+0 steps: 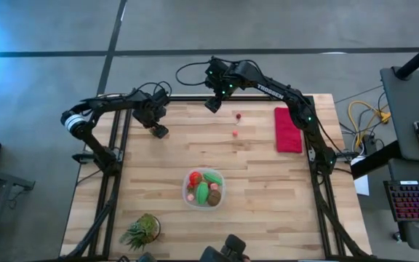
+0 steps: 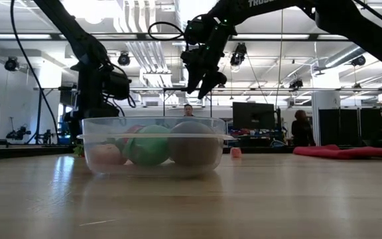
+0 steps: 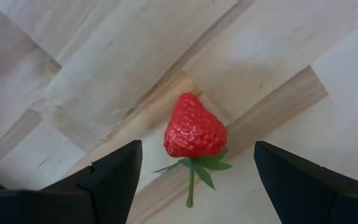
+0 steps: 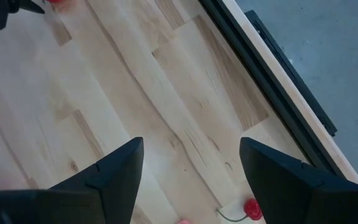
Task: Pick and placing Produce into tupperware
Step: Put the red strawberry into the bin
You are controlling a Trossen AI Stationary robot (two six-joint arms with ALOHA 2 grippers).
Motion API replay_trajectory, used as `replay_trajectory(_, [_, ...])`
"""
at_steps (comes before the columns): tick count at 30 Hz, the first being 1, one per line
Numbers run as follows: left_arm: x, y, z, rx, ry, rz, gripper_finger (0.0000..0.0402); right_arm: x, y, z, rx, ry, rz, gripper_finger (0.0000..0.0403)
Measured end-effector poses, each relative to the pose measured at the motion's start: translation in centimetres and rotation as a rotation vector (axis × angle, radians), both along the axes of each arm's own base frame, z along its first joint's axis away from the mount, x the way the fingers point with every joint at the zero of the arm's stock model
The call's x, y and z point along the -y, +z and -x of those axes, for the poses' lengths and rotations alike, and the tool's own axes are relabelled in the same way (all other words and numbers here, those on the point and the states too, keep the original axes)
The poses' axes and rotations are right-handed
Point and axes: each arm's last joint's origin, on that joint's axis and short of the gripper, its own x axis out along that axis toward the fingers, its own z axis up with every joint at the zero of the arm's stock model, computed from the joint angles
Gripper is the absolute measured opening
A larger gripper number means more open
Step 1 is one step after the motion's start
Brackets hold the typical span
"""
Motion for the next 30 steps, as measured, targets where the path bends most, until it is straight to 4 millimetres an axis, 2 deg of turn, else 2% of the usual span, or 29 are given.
replay_trajectory(6, [-0.11,-0.28,-0.11,-0.002,-0.009,0.002,0.0281,0.00,0.00,0.00,0.000,0.000,0.000,0.0258])
replay_trajectory(14, [-0.24,0.07,-0.24,0.027,-0.007,-0.028,0.0205,0.01,0.01,-0.01,0.001,0.000,0.001,0.0258])
replay_trajectory(18, [-0.26,-0.07,-0.26,0.023,-0.006,-0.024,0.0181,0.01,0.01,-0.02,0.002,0.000,0.002,0.0258])
replay_trajectory(30, [-0.31,-0.56,-0.32,0.009,0.000,-0.006,0.0175,0.02,-0.04,-0.03,0.000,0.000,0.001,0.0258])
